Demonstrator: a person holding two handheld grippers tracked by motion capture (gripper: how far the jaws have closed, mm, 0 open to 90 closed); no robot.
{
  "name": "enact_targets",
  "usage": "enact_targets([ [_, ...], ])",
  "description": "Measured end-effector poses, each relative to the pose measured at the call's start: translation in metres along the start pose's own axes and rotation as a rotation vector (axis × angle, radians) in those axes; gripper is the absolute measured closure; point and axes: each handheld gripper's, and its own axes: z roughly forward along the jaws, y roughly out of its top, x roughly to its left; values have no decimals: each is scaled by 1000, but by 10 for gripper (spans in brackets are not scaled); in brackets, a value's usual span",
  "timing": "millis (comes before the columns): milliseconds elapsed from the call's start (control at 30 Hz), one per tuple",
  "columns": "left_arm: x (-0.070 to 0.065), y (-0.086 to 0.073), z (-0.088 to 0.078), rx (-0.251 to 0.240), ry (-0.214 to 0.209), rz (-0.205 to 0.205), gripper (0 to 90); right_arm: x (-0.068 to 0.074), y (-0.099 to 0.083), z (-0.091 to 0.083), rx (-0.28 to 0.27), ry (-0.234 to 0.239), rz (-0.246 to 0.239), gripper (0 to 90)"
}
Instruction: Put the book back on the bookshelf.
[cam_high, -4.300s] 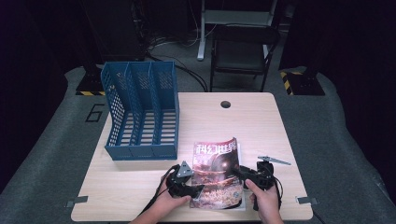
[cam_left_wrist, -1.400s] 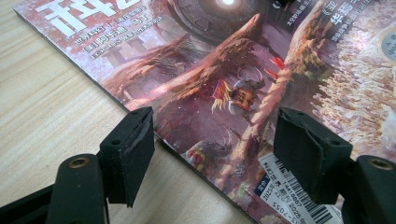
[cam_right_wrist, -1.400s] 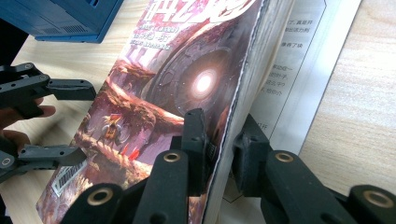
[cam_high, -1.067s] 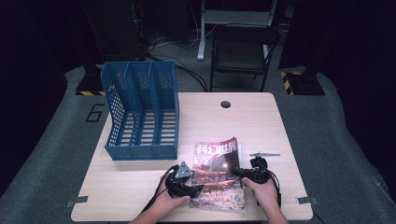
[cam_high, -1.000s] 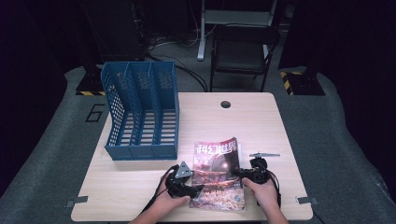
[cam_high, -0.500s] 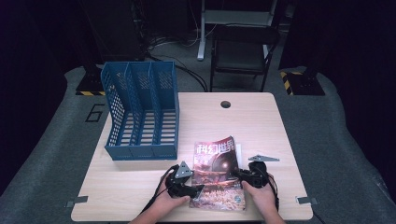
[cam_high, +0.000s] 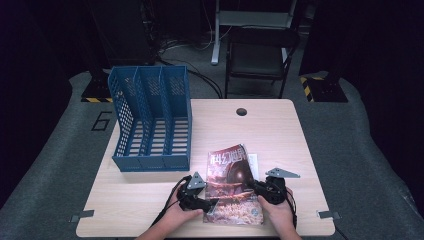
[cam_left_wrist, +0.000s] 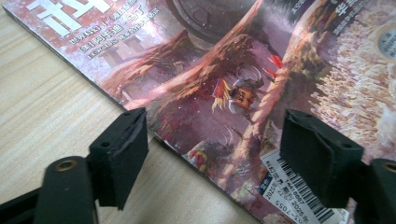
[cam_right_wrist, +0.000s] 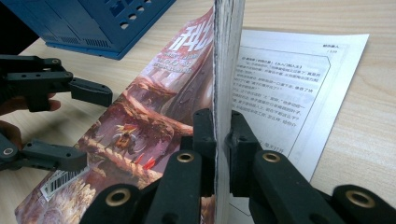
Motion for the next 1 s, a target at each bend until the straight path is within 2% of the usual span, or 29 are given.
enact_targets([
  [67,0,1,1,-1,0,-10,190,1,0,-1,-11,-1,-11,848],
  [167,3,2,0,2,-22,-40,178,4,-1,-3,-27,-2,-12,849],
  [267,7,3,-1,5,-17,-52,178,6,0,-6,-47,5,-10,850],
  [300,9,4,-2,-1,-27,-73,178,6,0,-7,-52,8,-11,850],
  [333,11,4,-3,-2,-25,-69,178,7,0,-8,-59,12,-5,850],
  [500,15,7,-5,-14,-41,-108,173,10,0,-14,-87,18,1,850],
  [567,17,9,-3,-13,-51,-102,155,11,0,-15,-95,21,-2,851],
  [633,16,9,-2,-4,-61,-124,149,12,0,-17,-112,22,-17,851],
  [733,18,10,0,9,-70,-104,144,15,1,-20,-123,29,-12,851],
  [800,19,11,0,3,-63,-106,143,15,1,-21,-131,31,-17,851],
  [833,19,11,0,7,-76,-124,144,15,2,-22,-134,32,-22,851],
  [1000,21,11,4,9,-91,-118,137,17,3,-25,-148,40,-38,851],
])
